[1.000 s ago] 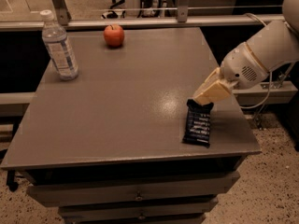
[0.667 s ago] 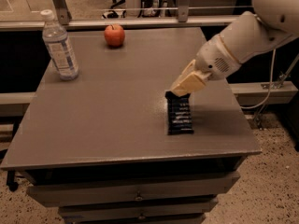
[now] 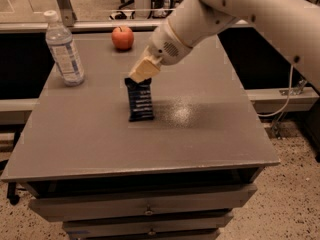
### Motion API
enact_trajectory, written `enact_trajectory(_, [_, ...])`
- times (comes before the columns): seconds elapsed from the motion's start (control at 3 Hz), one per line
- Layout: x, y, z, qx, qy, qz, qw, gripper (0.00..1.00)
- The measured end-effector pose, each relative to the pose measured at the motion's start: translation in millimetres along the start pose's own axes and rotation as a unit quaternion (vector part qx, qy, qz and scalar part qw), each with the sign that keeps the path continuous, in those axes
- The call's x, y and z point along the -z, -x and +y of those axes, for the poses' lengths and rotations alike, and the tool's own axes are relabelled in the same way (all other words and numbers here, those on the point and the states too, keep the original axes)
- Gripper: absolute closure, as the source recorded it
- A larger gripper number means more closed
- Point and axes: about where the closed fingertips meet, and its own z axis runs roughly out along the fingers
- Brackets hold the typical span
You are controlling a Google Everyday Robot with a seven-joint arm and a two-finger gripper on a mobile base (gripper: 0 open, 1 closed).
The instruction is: Move rxbar blueberry near blue plastic bottle
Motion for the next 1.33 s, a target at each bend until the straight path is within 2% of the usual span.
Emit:
enact_trajectory(0.33, [-27,38,-28,0.022,-0.015,-0.001,0.9996,1.0])
enact_trajectory(0.67, [-43,62,-60,0.025,-0.032,-0.003,0.9991,1.0])
enact_trajectory(1.33, [-81,97,-91,0.03,-0.035,-0.002,0.9989,1.0])
